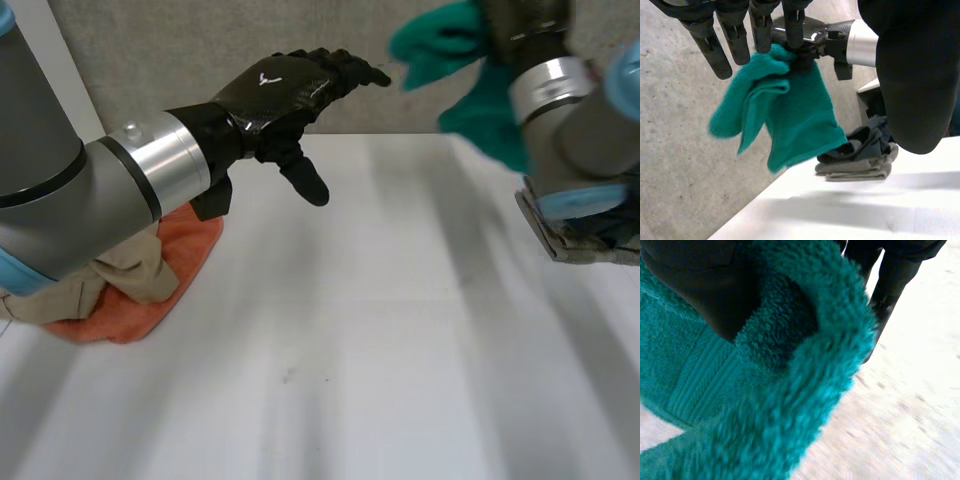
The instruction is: Fold the laundry.
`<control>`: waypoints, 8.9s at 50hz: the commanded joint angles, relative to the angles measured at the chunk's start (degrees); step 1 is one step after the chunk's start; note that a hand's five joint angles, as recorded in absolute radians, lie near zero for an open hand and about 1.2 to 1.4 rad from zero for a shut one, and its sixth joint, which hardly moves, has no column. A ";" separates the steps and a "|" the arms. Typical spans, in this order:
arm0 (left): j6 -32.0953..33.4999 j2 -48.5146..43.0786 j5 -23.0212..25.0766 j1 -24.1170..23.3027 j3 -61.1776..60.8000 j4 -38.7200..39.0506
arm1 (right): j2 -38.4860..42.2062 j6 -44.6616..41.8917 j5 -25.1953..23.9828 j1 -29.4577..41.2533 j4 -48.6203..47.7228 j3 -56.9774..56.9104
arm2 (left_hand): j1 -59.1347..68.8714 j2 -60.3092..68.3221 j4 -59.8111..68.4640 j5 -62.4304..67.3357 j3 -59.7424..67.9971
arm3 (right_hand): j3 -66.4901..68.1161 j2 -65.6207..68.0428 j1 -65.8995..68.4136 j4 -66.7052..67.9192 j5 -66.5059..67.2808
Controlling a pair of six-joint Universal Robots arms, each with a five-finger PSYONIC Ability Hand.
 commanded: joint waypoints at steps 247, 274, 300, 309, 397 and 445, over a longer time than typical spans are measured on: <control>5.90 -16.64 -30.90 -2.49 -3.20 18.10 | 20.81 23.35 1.99 -3.70 45.24 -10.62 | 5.04 4.61 4.75 3.78 4.20 | -51.85 -51.24 -45.12 -53.11 -49.03; 6.25 -30.42 -24.32 -1.79 8.92 22.40 | -15.99 10.52 -5.04 13.00 41.46 11.77 | -1.52 -1.95 -1.81 -2.78 -2.36 | 12.71 13.32 19.44 11.45 15.52; 6.34 -23.78 -33.26 0.05 19.56 46.55 | -7.05 6.39 -1.09 9.40 29.96 -11.84 | 68.43 68.00 68.14 67.18 67.59 | 12.71 13.32 19.44 11.45 15.52; 6.43 -15.85 -36.78 0.93 20.36 52.38 | -3.52 6.92 -0.30 9.66 -3.32 -16.36 | 68.43 68.00 68.14 67.18 67.59 | 12.71 13.32 19.44 11.45 15.52; 11.44 -13.21 -21.93 9.90 -22.98 8.43 | 7.46 3.23 -7.77 3.68 20.81 21.89 | 68.43 68.00 68.14 67.18 67.59 | 12.60 13.21 19.33 11.34 15.42; 38.60 -1.95 -28.34 3.13 -29.23 9.12 | -9.33 -20.16 -1.01 5.18 46.48 26.55 | 68.43 68.00 68.14 67.18 67.59 | 12.71 13.32 19.44 11.45 15.52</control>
